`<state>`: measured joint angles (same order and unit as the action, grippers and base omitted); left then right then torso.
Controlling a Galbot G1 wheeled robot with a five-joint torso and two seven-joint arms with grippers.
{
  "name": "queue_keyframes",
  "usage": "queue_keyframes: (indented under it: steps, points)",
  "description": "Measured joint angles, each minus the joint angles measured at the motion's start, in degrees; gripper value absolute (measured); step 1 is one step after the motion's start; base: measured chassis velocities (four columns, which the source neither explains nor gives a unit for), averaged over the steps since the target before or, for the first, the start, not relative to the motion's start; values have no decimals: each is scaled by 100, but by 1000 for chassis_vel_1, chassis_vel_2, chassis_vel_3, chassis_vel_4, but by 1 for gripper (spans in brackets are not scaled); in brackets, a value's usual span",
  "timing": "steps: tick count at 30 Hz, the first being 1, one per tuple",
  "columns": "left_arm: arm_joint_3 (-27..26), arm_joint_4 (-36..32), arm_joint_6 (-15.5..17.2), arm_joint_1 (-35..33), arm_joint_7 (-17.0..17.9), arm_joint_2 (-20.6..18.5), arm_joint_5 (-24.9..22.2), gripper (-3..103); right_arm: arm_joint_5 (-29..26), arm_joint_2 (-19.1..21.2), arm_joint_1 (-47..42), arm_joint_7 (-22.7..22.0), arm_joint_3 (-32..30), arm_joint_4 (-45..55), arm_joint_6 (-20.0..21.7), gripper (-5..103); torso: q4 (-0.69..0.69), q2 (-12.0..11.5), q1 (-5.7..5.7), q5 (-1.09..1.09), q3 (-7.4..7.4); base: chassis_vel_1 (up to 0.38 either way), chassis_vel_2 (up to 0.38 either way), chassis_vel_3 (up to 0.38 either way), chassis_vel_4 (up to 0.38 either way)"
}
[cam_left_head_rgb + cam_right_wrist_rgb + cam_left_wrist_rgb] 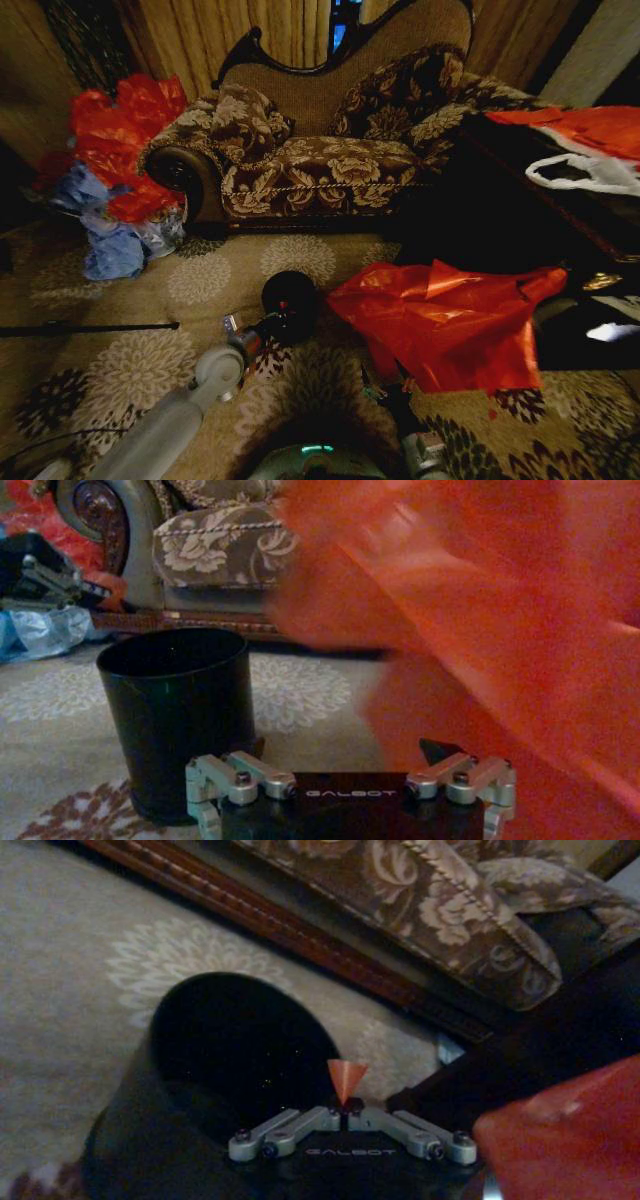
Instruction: Place a garbage bag over the trash bin.
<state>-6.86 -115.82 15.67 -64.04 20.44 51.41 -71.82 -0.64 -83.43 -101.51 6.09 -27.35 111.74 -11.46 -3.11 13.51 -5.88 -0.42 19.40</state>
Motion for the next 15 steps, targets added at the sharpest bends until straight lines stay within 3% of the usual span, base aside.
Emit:
queue_keyframes:
  steps: [5, 11, 12, 13, 14, 15]
  points:
    - [244, -165, 198, 296, -12, 232, -337, -2, -78, 50, -8, 44, -79, 3, -13, 100, 0, -1, 0, 0, 0, 0, 0, 0, 0]
    - [772, -15, 530, 946, -225, 486, -1026, 24, -147, 71, -62, 91, -191, 14, -31, 100, 0, -1, 0, 0, 0, 0, 0, 0, 0]
    - [772, -15, 530, 946, -225, 486, -1026, 24, -147, 71, -62, 91, -191, 14, -31, 100, 0, -1, 0, 0, 0, 0, 0, 0, 0]
    - [888, 79, 634, 1102, -254, 551, -1204, 24, -151, 71, -64, 94, -207, 7, -35, 100, -1, -1, 0, 1, 0, 0, 0, 0, 0]
    - [1089, 302, 879, 1379, -274, 694, -1585, 36, -153, 68, -70, 95, -232, -6, -36, 100, 0, -1, 0, 2, 0, 0, 0, 0, 0]
    - [1089, 302, 879, 1379, -274, 694, -1585, 36, -153, 68, -70, 95, -232, -6, -36, 100, 0, -1, 0, 2, 0, 0, 0, 0, 0]
